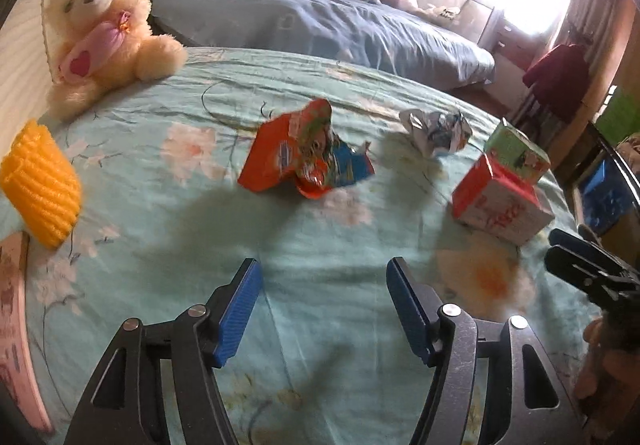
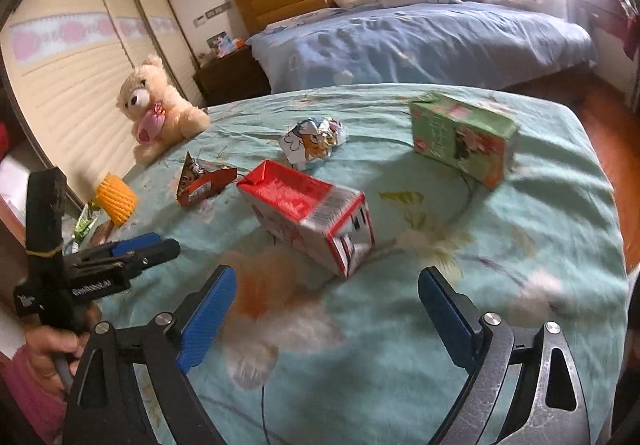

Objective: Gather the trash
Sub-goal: 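Grasp the orange snack wrapper with left tool while right tool grasps red milk carton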

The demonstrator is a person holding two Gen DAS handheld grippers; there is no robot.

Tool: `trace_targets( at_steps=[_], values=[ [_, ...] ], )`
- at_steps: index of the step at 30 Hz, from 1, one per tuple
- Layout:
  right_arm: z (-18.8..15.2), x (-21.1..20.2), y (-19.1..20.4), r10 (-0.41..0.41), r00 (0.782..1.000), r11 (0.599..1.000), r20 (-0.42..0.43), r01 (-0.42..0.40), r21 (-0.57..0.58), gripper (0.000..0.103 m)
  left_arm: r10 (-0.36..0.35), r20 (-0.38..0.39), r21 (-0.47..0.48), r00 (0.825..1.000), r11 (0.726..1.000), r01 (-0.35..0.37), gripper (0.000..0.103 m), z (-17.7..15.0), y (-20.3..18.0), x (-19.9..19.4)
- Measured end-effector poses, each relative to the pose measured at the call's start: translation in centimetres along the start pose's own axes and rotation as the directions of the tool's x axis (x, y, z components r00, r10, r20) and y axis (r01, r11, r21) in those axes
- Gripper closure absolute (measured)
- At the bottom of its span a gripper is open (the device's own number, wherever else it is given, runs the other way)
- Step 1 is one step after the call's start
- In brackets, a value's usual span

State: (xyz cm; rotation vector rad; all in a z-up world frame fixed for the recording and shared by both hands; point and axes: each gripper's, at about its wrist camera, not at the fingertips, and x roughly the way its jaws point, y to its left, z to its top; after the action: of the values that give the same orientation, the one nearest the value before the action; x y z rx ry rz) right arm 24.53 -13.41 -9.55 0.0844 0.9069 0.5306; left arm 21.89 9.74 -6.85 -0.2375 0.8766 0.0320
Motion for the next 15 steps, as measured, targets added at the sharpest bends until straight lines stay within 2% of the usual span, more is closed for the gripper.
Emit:
trace_targets(
  at_steps=[3,8,15],
  values=[
    [0.8,1.0,0.2,-0.006,1.000,1.000,-0.009,0.006,-0.017,0.010,0.041,0.003,0.037,0.999,0.998,-0.041,0.035,1.0,-0.3,0.6],
    [1.9,2.2,0.5,-0.003,1.000,0.999,0.000,0.003,-0.036,0.010,0.067,0.025,0.057,0.997,0.996,-0.069,0.034,3.1,-0.1,1.7],
    [3.0,3.2,1.0,-0.008,1.000,0.998,0.009,0.008,-0.058,0.010,0.065,0.037,0.106,0.997,0.992,-0.068,0.034,4.9,-0.4,4.4]
  ],
)
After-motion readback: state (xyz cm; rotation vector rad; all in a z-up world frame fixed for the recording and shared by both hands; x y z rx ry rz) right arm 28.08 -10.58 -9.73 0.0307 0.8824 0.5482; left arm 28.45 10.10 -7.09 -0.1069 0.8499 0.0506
